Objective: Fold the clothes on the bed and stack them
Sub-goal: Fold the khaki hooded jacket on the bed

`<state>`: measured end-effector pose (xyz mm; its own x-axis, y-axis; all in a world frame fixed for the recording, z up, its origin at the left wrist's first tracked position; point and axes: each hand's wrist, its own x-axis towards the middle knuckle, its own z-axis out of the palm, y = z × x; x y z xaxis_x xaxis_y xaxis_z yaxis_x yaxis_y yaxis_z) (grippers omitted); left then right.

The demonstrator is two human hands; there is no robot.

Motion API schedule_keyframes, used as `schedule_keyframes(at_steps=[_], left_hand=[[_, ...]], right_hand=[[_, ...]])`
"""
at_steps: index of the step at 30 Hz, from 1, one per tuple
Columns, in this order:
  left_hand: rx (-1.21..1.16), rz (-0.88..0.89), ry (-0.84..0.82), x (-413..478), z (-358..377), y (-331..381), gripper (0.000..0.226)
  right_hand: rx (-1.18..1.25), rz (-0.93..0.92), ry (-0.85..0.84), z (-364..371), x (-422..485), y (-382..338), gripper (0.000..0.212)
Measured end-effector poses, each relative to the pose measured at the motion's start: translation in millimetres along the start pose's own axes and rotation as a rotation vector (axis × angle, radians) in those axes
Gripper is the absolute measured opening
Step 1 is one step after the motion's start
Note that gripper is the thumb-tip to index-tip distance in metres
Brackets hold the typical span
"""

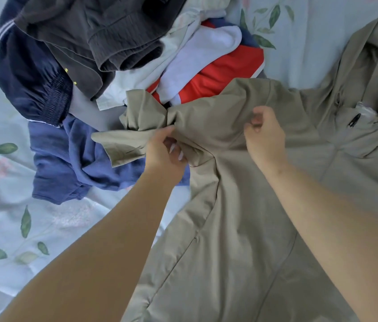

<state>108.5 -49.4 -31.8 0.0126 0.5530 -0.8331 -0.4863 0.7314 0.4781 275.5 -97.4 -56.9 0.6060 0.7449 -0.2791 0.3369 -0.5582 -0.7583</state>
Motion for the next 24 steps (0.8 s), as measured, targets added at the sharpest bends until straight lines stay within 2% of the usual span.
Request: schedule_keyframes(at_steps=[2,4,10,12,14,16,18,21,23,24], left_hand=[[-0.125,-0.138,-0.014,-1.9,5.6,15.2,0.027],[-0.115,-0.176,0.046,-3.4,9.8,26.8,0.041],[-0.173,-0.124,0.242,11.0,2.6,58.3,0.024],[-0.122,0.024,0.279,6.9,3.5,61.7,0.028],[-0.066,0.281,0.257,-4.6,15.0,61.0,0.029],[0.003,0.526,0.076,-26.4,39.3,50.7,0.016],[0.274,0.715,-0.078,-49.3,63.7,27.1,0.016],[0.897,0.986,-0.240,-71.3,85.2,-20.2,0.028],[1.502,1.010,-0.545,-73.5,84.3,-53.5,0.042],[1.845,0.952,-0.712,-73.5,79.7,-69.4,0.055]], right_hand=[[0.050,0.009,-0.027,9.6,-3.2,-7.2,0.033],[0.097,0.027,-0.068,16.1,-7.3,-14.0,0.031],[0.131,0.102,-0.082,10.7,-12.6,-14.4,0.037],[0.149,0.124,-0.061,5.1,-15.3,-11.1,0.040],[0.194,0.152,-0.007,-1.1,-17.1,-6.9,0.039],[0.278,0.199,0.051,-11.0,-19.0,-3.0,0.036],[0.442,0.275,0.114,-27.6,-20.8,1.3,0.029],[0.781,0.465,0.181,-64.7,-26.1,13.1,0.012],[0.945,0.621,0.247,-92.2,-36.3,26.7,0.014],[1.021,0.678,0.310,-105.1,-42.6,36.7,0.017]])
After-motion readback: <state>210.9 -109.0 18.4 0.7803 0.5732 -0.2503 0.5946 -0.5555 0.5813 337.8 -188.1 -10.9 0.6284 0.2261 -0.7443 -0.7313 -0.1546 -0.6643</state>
